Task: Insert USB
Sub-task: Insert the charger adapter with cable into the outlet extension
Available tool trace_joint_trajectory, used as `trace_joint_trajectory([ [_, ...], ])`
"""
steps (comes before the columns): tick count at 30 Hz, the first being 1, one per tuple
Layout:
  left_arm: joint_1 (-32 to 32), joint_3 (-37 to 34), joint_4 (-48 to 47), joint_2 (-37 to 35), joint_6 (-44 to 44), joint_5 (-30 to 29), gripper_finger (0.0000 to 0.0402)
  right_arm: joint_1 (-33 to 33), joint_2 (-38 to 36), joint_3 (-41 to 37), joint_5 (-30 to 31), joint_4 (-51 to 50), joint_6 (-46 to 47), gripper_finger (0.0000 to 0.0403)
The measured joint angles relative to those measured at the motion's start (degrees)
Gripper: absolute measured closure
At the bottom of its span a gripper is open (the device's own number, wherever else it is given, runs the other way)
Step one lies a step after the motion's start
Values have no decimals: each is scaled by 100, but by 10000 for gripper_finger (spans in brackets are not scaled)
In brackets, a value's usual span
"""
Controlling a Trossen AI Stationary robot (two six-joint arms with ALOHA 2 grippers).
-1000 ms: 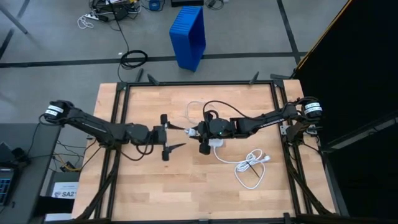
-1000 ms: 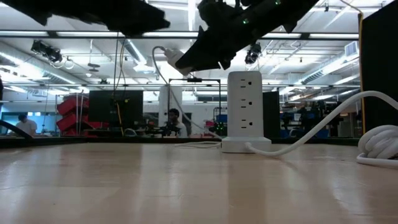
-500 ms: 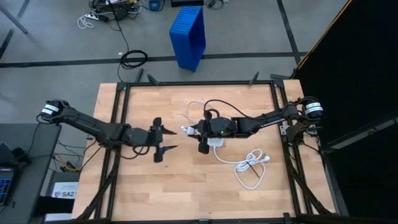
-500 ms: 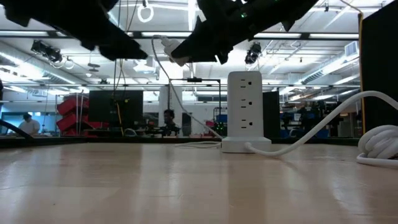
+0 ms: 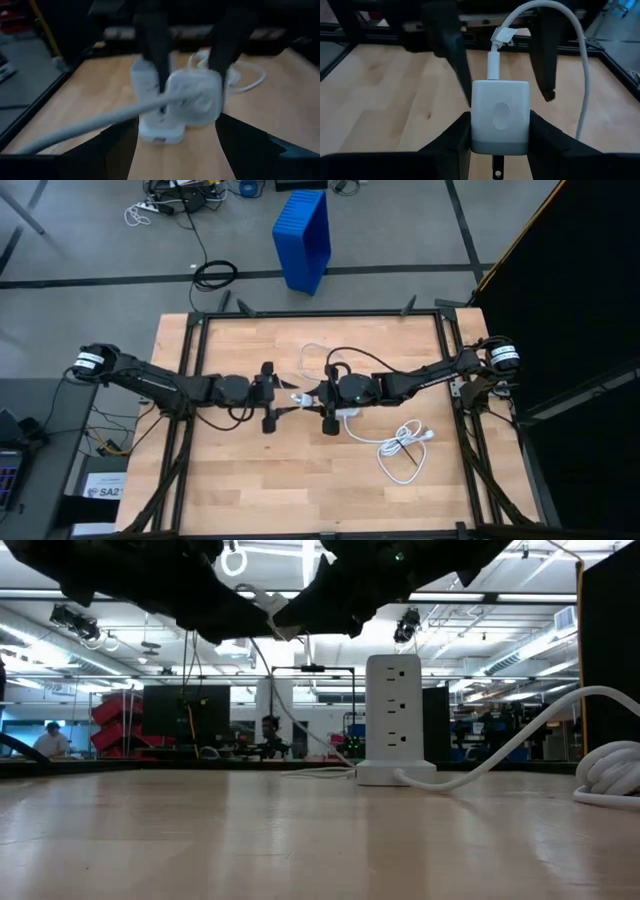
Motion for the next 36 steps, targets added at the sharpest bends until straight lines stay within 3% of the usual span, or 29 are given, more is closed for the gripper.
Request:
trace_joint_trajectory([
  [9, 0, 0, 199, 185, 135, 83, 151, -1, 2, 0, -138, 26, -54, 291],
  [15, 10, -2, 806, 595, 427, 84, 151, -1, 2, 0, -253, 41, -52, 291],
  [25, 13, -2, 898, 544, 460, 79, 154, -1, 7, 0, -251, -186, -34, 291],
  [36, 13, -2, 852, 544, 396, 64, 190, -1, 7, 0, -251, -89, -25, 291],
])
